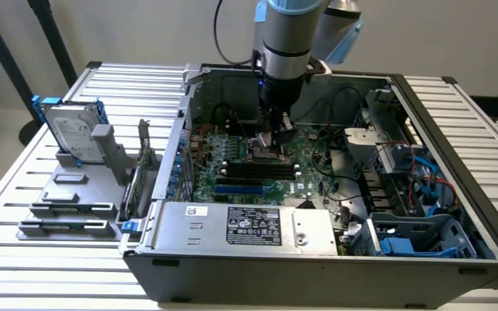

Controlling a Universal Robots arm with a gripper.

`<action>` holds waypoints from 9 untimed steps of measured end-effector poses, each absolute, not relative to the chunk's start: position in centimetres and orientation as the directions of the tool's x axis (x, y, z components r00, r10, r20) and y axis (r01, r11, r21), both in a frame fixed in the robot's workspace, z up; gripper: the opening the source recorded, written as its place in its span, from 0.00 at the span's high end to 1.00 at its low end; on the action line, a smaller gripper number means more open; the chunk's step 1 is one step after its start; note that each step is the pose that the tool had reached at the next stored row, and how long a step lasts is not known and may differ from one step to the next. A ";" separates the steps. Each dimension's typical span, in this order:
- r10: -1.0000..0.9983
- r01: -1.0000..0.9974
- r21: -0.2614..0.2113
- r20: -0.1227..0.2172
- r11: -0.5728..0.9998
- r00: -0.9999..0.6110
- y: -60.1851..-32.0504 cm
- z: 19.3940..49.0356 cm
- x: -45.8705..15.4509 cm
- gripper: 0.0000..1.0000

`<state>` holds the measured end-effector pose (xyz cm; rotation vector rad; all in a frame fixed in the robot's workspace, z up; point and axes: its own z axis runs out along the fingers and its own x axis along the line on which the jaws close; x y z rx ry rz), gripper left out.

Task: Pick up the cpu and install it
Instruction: 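Place the cpu into insertion slot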

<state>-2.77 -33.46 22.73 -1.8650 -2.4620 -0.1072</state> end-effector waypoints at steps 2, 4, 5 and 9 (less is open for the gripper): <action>0.967 0.970 0.021 0.083 0.240 -0.241 -33.5 22.7 -2.8 0.46; 0.974 0.978 0.018 0.084 0.209 -0.210 -33.5 22.7 -2.8 0.46; 0.977 0.981 0.017 0.084 0.194 -0.195 -33.5 22.7 -2.8 0.46; 0.988 0.992 0.014 0.085 0.129 -0.129 -33.5 22.7 -2.8 0.46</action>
